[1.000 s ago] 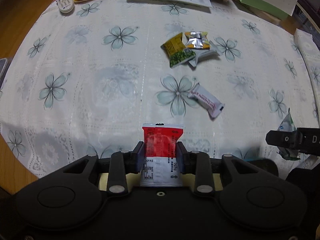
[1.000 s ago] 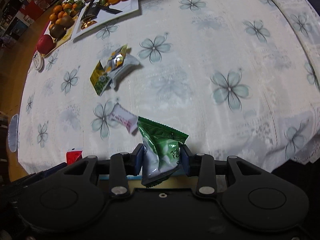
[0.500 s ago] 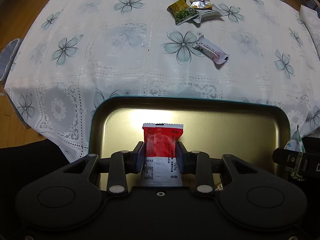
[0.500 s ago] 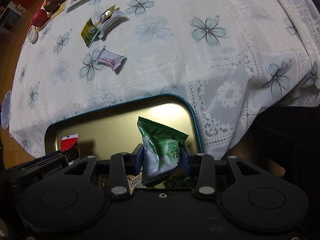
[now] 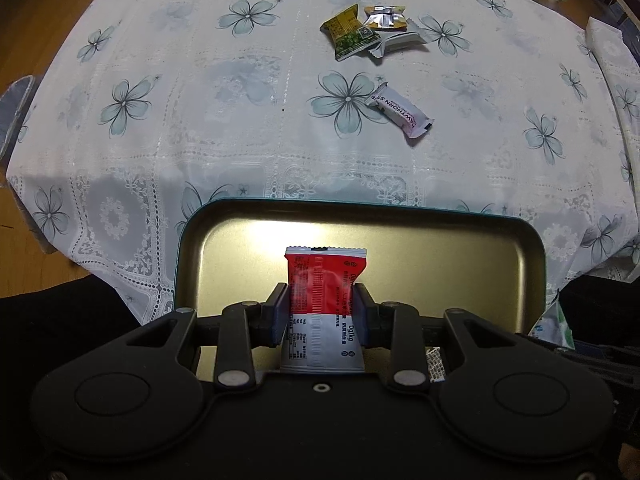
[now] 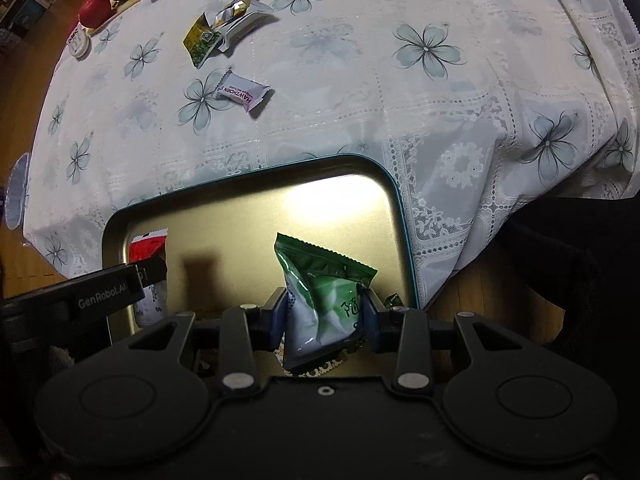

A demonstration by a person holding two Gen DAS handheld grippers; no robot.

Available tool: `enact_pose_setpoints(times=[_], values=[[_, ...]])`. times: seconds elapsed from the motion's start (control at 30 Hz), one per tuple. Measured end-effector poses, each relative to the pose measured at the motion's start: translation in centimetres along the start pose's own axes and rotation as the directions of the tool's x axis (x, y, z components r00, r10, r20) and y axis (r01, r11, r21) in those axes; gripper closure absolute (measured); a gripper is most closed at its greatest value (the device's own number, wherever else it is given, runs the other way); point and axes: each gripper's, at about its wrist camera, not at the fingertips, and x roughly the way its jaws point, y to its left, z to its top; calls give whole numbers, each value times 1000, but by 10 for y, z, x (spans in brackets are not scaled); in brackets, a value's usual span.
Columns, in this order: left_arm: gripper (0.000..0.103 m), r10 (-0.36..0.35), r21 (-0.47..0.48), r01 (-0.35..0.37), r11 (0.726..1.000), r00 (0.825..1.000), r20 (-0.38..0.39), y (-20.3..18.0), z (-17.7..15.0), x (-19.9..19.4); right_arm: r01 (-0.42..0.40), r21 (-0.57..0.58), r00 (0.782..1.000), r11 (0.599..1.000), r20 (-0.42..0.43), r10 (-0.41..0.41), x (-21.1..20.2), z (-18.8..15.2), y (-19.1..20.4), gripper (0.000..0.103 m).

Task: Organize snacks
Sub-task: 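Open both tools to drop the packets onto the gold tray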

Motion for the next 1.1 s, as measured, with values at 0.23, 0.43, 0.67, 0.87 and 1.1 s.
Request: enact_pose_setpoints(times=[0.23,0.43,0.67,0.87,1.1], values=[[61,2,7,-2,1000,1000,1,-6,11,1,6,-4,1000,1000,-10,-6,2,8,8,64],[60,2,8,-2,1000,1000,10,-6,14,3,-7,-13,1000,1000,-6,7,4,11,13,62],[60,4,5,-4,1000,1000,18,-3,8,3,-16,-24,1000,1000,9,16,6,9,13,61],[60,18,7,-18,1000,999,43,-3,-5,0,6,-31,1000,1000,12,-6,9,2,8,61],[60,48,15,-49,999,995,83,-7,-27,-2,1,-29,1000,1000,8,-1,14,-9,0,61]])
